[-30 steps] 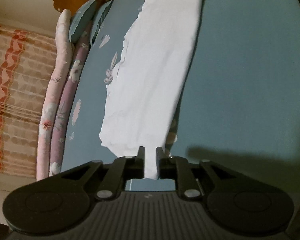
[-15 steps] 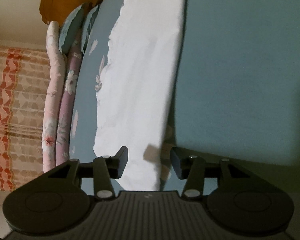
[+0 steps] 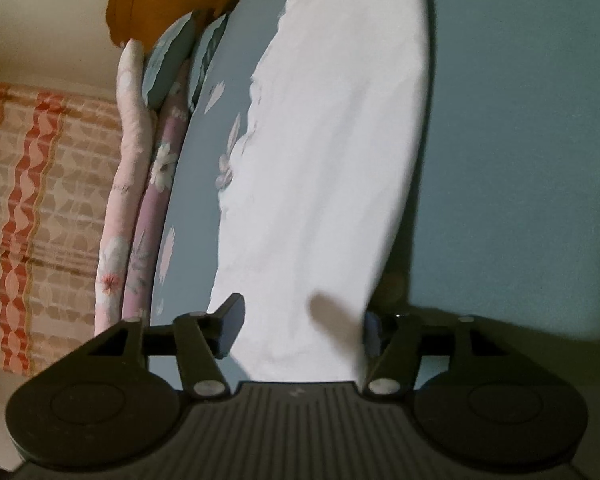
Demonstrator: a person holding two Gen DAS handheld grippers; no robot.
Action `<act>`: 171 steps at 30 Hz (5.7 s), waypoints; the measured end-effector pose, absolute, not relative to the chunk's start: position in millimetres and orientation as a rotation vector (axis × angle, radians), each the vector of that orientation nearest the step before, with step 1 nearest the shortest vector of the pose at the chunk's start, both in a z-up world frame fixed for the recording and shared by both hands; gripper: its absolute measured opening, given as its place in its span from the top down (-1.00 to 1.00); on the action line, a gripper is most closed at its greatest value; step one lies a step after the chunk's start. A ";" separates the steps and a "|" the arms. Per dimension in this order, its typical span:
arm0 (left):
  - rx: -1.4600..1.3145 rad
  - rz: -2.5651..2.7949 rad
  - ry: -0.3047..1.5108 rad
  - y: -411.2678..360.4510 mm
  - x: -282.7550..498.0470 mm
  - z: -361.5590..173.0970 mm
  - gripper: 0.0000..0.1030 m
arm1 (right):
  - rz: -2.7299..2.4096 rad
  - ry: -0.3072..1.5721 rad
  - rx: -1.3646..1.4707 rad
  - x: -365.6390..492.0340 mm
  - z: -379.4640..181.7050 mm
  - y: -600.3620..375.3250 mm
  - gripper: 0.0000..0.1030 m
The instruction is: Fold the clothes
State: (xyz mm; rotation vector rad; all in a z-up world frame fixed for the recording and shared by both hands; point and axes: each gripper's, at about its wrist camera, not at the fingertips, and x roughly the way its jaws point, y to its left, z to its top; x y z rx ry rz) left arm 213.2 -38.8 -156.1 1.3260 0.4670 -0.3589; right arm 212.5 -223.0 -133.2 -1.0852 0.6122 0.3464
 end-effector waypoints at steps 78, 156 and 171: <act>1.163 -0.583 0.724 -23.2 68.1 -116.5 0.75 | 0.470 0.916 -0.809 94.1 -95.2 -260.5 0.61; 0.097 -0.296 0.854 -50.5 213.7 -120.9 -0.79 | 0.075 0.725 0.228 234.4 -139.7 -397.3 0.68; 0.053 -0.250 0.846 -28.9 217.2 -119.1 -0.79 | 0.105 0.663 0.097 217.3 -114.9 -357.9 0.04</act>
